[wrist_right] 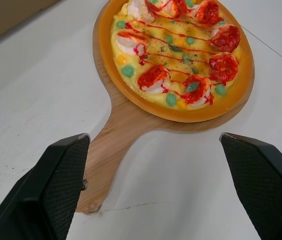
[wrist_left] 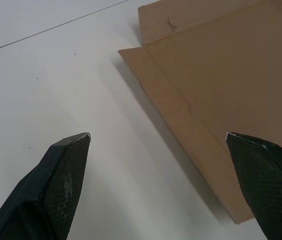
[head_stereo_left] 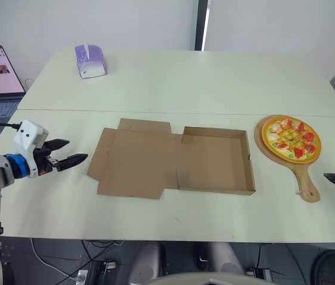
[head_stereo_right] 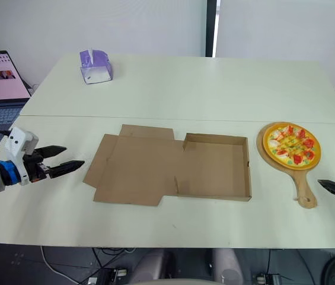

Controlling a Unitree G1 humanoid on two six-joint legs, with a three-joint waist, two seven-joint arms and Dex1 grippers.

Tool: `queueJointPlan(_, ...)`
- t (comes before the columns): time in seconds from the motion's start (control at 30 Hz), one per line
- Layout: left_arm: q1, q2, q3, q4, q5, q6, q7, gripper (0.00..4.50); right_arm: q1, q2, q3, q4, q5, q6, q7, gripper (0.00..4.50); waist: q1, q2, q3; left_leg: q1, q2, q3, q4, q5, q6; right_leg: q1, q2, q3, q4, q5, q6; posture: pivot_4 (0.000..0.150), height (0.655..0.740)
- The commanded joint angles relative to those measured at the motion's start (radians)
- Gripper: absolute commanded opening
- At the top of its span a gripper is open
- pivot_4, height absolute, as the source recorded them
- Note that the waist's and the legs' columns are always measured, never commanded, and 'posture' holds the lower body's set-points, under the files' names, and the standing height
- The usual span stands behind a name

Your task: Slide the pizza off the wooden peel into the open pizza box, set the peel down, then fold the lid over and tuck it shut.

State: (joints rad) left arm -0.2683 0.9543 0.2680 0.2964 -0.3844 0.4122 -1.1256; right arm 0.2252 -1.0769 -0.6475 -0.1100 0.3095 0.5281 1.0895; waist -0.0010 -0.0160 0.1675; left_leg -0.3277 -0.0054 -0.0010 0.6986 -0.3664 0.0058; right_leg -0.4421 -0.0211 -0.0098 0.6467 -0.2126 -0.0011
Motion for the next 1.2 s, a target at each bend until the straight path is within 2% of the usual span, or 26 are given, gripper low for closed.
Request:
queueJointPlan(0.03, -0.006, 0.009, 0.011, -0.096, -0.047, 0.019, -0.040, 4.50, 0.001, -0.002, -0.029, -0.026, 0.010, 0.002, -0.002, 4.47, 0.000, 0.000, 0.000, 0.000, 0.000, 0.000, 0.000, 0.000, 0.000, 0.000, 0.000, 0.000, 0.000, 0.000, 0.000, 0.150, 0.7218)
queueJointPlan(0.37, -0.079, -0.128, -0.096, -0.330, -0.164, -0.027, -0.166, 4.50, 0.084, 0.055, -0.122, -0.158, 0.023, 0.047, -0.021, 4.47, 0.004, 0.000, 0.000, -0.001, 0.000, 0.000, 0.000, 0.000, 0.000, 0.001, 0.000, 0.000, 0.000, 0.000, 0.000, 0.150, 0.7218)
queueJointPlan(0.63, -0.166, -0.195, -0.213, -0.451, -0.257, 0.049, -0.257, 4.50, 0.169, 0.155, -0.176, -0.325, 0.060, 0.140, -0.076, 4.47, -0.001, 0.000, 0.000, -0.001, 0.000, 0.000, 0.001, 0.000, 0.000, 0.004, 0.001, 0.001, 0.000, 0.000, 0.000, 0.150, 0.7218)
queueJointPlan(0.87, -0.206, -0.260, -0.230, -0.425, -0.263, -0.055, -0.327, 4.50, 0.176, 0.202, -0.161, -0.390, 0.080, 0.232, -0.157, 4.47, -0.001, 0.000, 0.000, 0.000, -0.001, 0.000, 0.003, 0.001, -0.001, 0.004, 0.002, 0.001, 0.001, -0.003, 0.005, 0.150, 0.7218)
queueJointPlan(1.2, -0.199, -0.257, -0.250, -0.406, -0.233, -0.095, -0.367, 4.50, 0.110, 0.192, -0.126, -0.448, 0.127, 0.432, -0.289, 4.47, 0.000, 0.000, 0.000, 0.000, -0.001, -0.001, 0.003, 0.001, 0.000, 0.005, 0.002, 0.001, 0.001, -0.003, 0.005, 0.150, 0.7218)
